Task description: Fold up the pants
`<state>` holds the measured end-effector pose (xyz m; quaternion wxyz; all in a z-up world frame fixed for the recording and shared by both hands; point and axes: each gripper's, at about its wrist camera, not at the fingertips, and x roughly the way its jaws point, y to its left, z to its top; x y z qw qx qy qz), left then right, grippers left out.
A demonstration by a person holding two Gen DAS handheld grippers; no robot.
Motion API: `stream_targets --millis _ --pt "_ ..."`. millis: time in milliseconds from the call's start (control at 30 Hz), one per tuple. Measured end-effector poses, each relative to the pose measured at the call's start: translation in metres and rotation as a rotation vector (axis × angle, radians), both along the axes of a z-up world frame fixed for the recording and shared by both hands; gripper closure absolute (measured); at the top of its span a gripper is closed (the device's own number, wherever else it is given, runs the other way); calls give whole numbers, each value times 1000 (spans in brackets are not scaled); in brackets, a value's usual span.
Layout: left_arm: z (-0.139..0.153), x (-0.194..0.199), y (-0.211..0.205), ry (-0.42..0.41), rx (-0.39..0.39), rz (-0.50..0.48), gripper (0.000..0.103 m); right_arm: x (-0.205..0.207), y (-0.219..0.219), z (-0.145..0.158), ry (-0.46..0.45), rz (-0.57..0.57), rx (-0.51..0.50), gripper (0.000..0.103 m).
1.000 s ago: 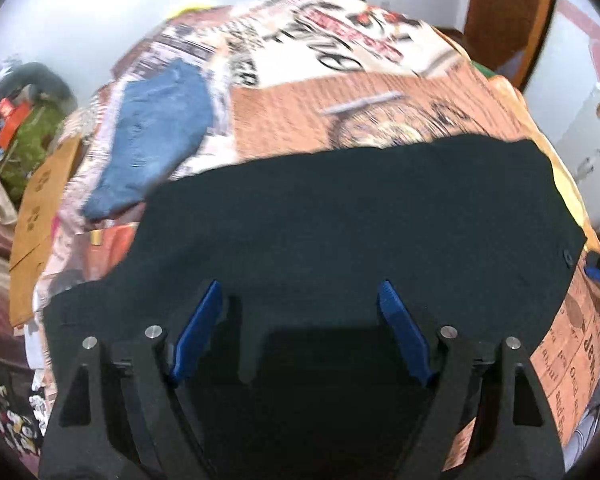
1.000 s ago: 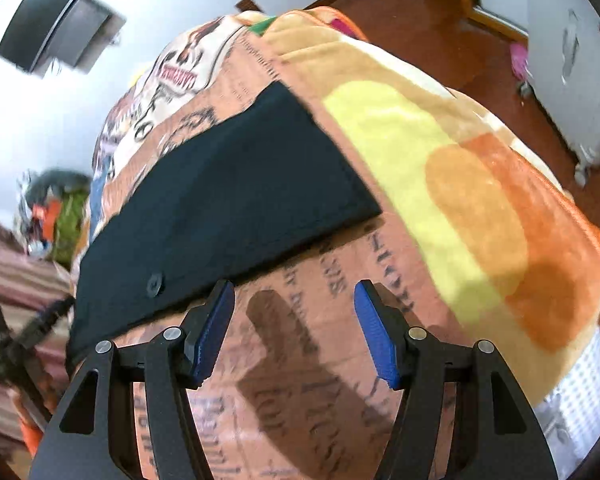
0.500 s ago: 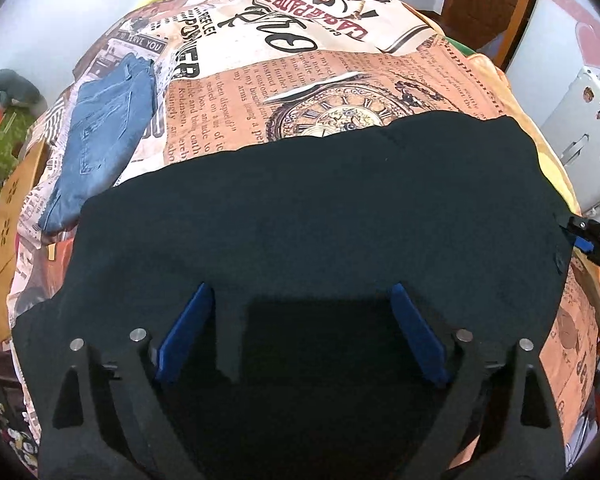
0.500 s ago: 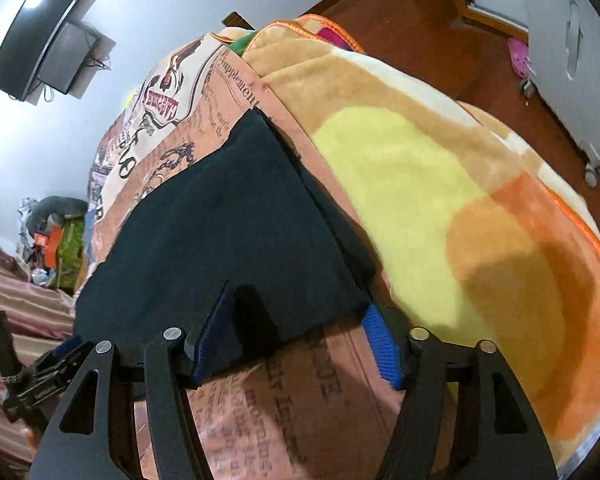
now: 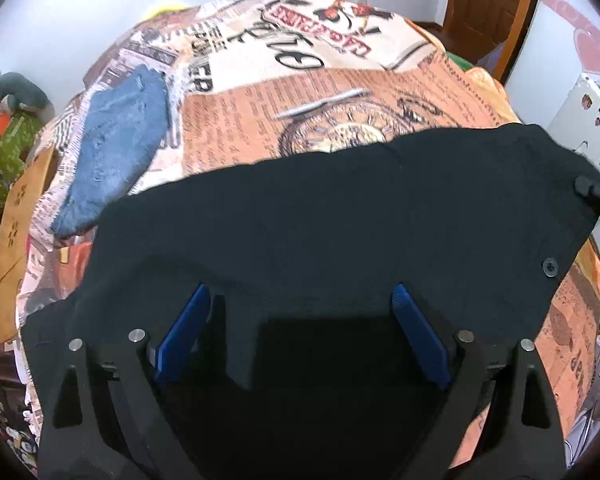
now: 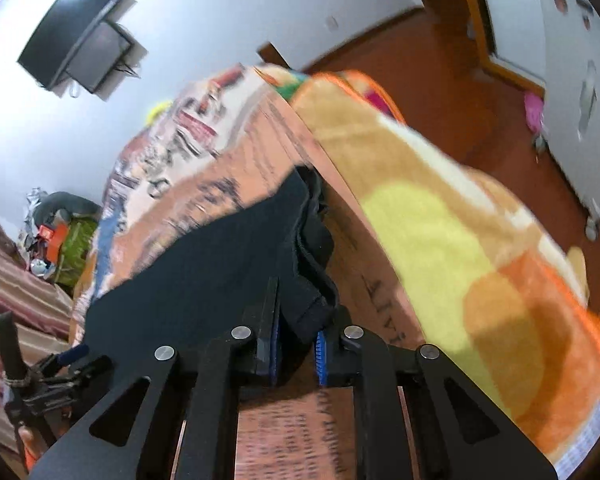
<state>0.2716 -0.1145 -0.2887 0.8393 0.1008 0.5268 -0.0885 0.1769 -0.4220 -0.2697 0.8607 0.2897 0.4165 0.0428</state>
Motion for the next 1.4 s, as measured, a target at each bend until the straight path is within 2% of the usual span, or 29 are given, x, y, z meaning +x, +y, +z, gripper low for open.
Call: stream_targets --millis 200,333,533,667,867,1067,1167,1333,1400 --pt "26 -8 21 -45 -64 38 10 -2 23 61 -137 52 -43 91" --pt "44 -16 42 -83 -100 68 10 4 49 91 -206 105 -60 91" --pt "64 -34 82 -145 -137 127 10 16 102 123 -286 218 -91 91" --pt "69 -47 112 -169 -168 180 10 24 139 131 -311 301 -96 91" --pt "72 -66 157 -191 -177 271 10 35 203 117 -271 452 -91 91" --pt "64 -83 202 -164 -231 390 10 40 276 68 -138 649 -104 91" --pt "60 -90 211 -156 -229 418 10 32 307 38 -61 743 -143 91" --pt "57 -91 212 -141 -206 421 10 19 323 10 26 829 -209 81" --pt "59 -88 207 -141 -202 410 10 17 320 15 14 852 -198 68"
